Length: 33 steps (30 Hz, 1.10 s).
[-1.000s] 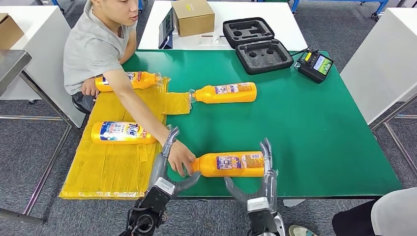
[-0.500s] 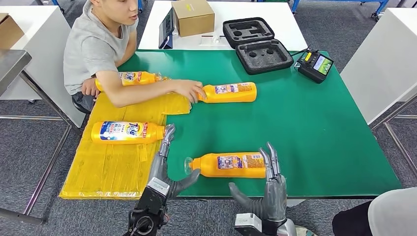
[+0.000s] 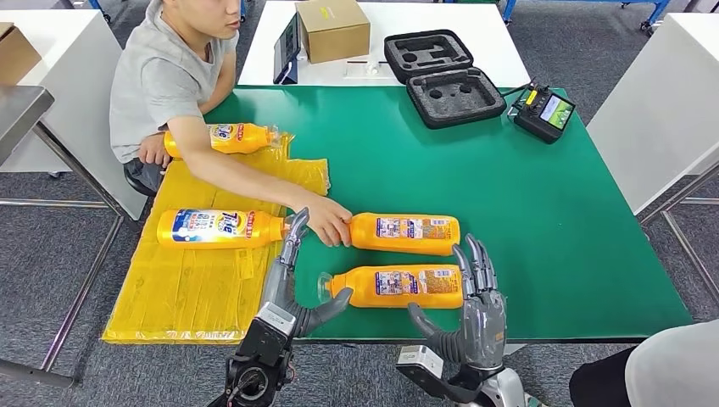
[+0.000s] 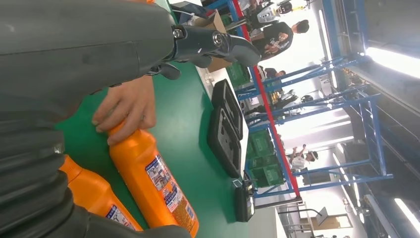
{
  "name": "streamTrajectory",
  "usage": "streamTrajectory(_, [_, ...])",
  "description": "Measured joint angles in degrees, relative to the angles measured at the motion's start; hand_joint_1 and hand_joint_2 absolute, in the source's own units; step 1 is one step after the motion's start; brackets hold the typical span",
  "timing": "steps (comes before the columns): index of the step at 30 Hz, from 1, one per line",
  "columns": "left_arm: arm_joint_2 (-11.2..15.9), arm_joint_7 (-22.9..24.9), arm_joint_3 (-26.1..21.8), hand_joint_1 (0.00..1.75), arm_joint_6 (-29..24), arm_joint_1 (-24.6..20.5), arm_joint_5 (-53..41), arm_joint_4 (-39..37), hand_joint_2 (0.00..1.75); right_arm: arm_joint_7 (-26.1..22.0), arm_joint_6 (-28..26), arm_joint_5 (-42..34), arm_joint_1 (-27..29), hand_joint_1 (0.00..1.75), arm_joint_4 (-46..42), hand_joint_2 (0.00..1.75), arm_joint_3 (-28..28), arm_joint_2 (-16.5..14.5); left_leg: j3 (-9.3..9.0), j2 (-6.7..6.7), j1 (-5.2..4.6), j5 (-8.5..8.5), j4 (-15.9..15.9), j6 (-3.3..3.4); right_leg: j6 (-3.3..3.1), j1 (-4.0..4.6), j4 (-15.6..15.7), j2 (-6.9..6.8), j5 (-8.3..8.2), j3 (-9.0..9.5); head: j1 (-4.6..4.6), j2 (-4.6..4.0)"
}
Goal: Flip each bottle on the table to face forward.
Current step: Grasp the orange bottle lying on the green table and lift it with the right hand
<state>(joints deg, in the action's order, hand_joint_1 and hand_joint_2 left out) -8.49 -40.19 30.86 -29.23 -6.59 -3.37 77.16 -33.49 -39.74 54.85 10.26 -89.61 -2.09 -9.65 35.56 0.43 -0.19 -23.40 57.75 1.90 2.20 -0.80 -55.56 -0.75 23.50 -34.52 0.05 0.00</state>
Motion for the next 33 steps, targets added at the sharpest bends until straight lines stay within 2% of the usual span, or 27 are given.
streamTrajectory(9, [-0.4, 0.0, 0.0, 0.00, -0.2, -0.7, -0.3, 0.1, 1.75, 3.5, 0.0, 9.8, -2.7, 0.00, 1.9, 1.75, -3.1, -0.4, 0.00, 0.00, 0.00, 0.01, 0.0, 0.01, 0.00, 0.00, 0.0, 0.00, -0.01, 0.01, 0.01, 0.00])
streamTrajectory(14, [-0.4, 0.0, -0.1, 0.00, -0.6, -0.5, -0.6, 0.5, 1.75, 4.7, 0.0, 12.3, -3.3, 0.00, 2.9, 1.75, -4.2, -0.8, 0.01, 0.00, 0.00, 0.01, 0.0, 0.00, 0.00, 0.00, 0.0, 0.00, -0.01, 0.00, 0.00, 0.00])
streamTrajectory(22, [-0.8, 0.0, -0.1, 0.00, 0.8, -0.4, -0.9, 0.8, 1.75, 8.6, 0.1, 9.5, -4.9, 0.00, 6.9, 1.75, -4.3, 0.0, 0.03, -0.01, -0.02, 0.00, 0.0, 0.01, 0.00, -0.01, 0.0, 0.00, 0.00, -0.01, 0.01, 0.00])
streamTrajectory(33, [-1.6, 0.0, -0.2, 0.00, 1.1, -0.4, -1.3, 0.8, 1.75, 9.0, 0.7, 7.7, -4.9, 0.00, 9.2, 1.75, -4.3, 1.0, 0.03, 0.00, -0.03, 0.00, 0.0, 0.00, 0.01, 0.00, 0.0, 0.00, 0.00, -0.02, -0.01, 0.00])
